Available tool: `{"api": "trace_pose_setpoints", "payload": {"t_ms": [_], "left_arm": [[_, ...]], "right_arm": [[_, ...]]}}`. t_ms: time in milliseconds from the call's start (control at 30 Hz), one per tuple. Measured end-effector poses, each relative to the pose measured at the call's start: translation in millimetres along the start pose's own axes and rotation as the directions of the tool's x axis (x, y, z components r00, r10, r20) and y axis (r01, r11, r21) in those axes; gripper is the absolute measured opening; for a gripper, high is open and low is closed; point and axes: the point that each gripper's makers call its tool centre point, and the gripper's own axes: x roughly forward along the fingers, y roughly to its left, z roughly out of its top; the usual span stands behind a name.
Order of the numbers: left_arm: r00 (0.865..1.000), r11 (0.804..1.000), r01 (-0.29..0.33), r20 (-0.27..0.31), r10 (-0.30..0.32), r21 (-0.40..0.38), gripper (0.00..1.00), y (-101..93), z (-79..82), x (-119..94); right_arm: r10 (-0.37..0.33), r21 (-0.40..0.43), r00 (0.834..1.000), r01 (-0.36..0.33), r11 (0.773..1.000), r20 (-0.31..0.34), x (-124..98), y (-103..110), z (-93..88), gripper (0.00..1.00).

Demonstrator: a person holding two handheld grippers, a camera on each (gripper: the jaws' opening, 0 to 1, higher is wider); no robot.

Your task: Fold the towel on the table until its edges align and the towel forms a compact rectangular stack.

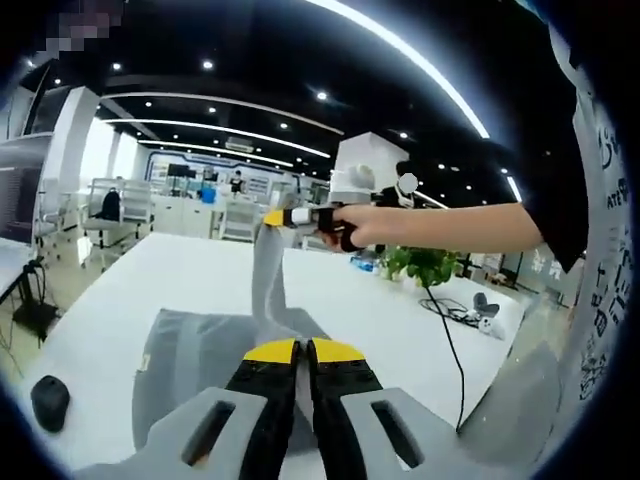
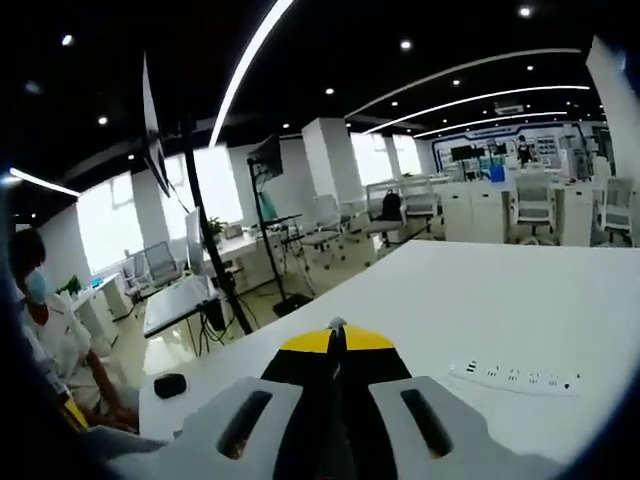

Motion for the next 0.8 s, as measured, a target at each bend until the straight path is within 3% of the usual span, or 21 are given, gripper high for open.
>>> {"api": "trace_pose_setpoints", "payload": {"t_ms": [167,367,600,800], "left_arm": [[0.995,0.993,-0.093,0.034,0.096,-0.076,0.04,15.4,-2.7,-8.5],[0.986,0.979,-0.159,0.026,0.163,-0.126,0.04,29.3,-11.5,-13.9],[0.980,0.969,-0.182,0.046,0.192,-0.165,0.04,40.3,-7.4,-20.0],[0.975,0.966,-0.187,0.083,0.204,-0.180,0.04,48.6,5.0,-26.5]], "right_arm": [[0.011,0.004,1.000,-0.011,1.000,-0.010,16.2,6.2,-5.6,0.00],[0.031,0.000,0.999,-0.031,1.000,-0.031,33.0,14.6,-15.5,0.00],[0.038,0.002,0.999,-0.038,0.999,-0.030,42.4,25.6,-18.8,0.00],[0.040,0.005,0.999,-0.040,0.999,-0.011,42.5,28.4,-7.5,0.00]]}}
